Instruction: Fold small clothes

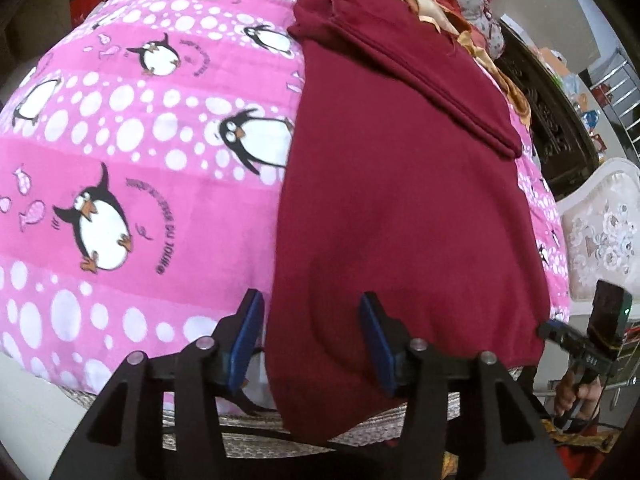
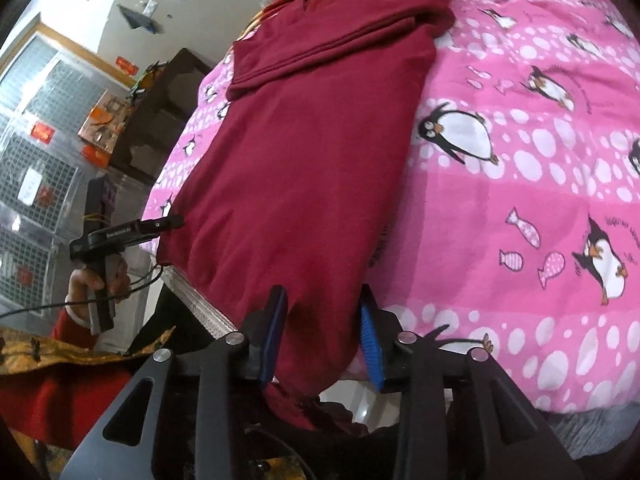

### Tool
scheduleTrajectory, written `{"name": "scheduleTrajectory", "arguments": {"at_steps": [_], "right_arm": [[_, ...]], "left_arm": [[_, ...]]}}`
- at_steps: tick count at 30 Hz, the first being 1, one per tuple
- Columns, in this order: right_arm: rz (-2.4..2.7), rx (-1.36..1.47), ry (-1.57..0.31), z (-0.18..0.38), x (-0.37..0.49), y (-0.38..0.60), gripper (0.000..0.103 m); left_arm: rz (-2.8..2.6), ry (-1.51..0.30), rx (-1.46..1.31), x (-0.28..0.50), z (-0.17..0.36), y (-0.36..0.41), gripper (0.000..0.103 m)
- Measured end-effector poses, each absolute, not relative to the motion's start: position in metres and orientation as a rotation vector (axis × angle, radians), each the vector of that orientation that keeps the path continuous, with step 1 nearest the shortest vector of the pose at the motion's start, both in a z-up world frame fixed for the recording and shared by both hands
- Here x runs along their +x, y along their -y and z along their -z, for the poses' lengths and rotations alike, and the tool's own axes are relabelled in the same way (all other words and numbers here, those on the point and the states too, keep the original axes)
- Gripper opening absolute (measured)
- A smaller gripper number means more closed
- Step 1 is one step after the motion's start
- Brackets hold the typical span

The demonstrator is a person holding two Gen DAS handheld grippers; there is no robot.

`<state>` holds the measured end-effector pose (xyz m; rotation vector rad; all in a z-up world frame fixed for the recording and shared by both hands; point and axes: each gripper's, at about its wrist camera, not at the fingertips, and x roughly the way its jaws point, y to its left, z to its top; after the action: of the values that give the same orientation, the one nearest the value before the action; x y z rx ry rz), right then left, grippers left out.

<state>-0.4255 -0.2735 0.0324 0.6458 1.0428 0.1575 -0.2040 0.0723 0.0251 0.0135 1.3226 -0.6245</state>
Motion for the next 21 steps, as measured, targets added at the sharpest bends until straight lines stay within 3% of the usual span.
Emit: {"name": "scheduleTrajectory", "arguments": {"at_steps": [1, 7, 11, 14, 18, 21], "right_arm": [[-0.140, 0.623, -1.023, -0.035, -0.424, 0.273, 0.018], [-0.131, 0.639, -0.916, -0.064, -0.423, 0.286, 0.018], [-0.118, 0.657, -0.995, -0.045, -0.421, 0.291, 0.018], [-0.131, 0.665, -1.057, -0.028, -0.420, 0.280, 0.020], [-0.165, 0.767, -1.019, -0.026, -0.421, 0.285, 0.039], [-0.167, 0.768, -1.016, -0.027, -0.419, 0.281, 0.040]], "left_arm": [[0.625, -1.320, 0.031, -0.206, -0.025, -0.070, 0.053], [0.636, -1.331, 0.053, -0.207, -0.027, -0.061, 0.054], [0.624, -1.324, 0.080, -0.210, -0.024, -0.056, 0.057], [0.623, -1.315, 0.097, -0.213, -0.024, -0.053, 0.060], [0.622, -1.311, 0.111, -0.215, -0.022, -0.048, 0.063], [0.626, -1.313, 0.115, -0.215, -0.021, -0.044, 0.068]]}}
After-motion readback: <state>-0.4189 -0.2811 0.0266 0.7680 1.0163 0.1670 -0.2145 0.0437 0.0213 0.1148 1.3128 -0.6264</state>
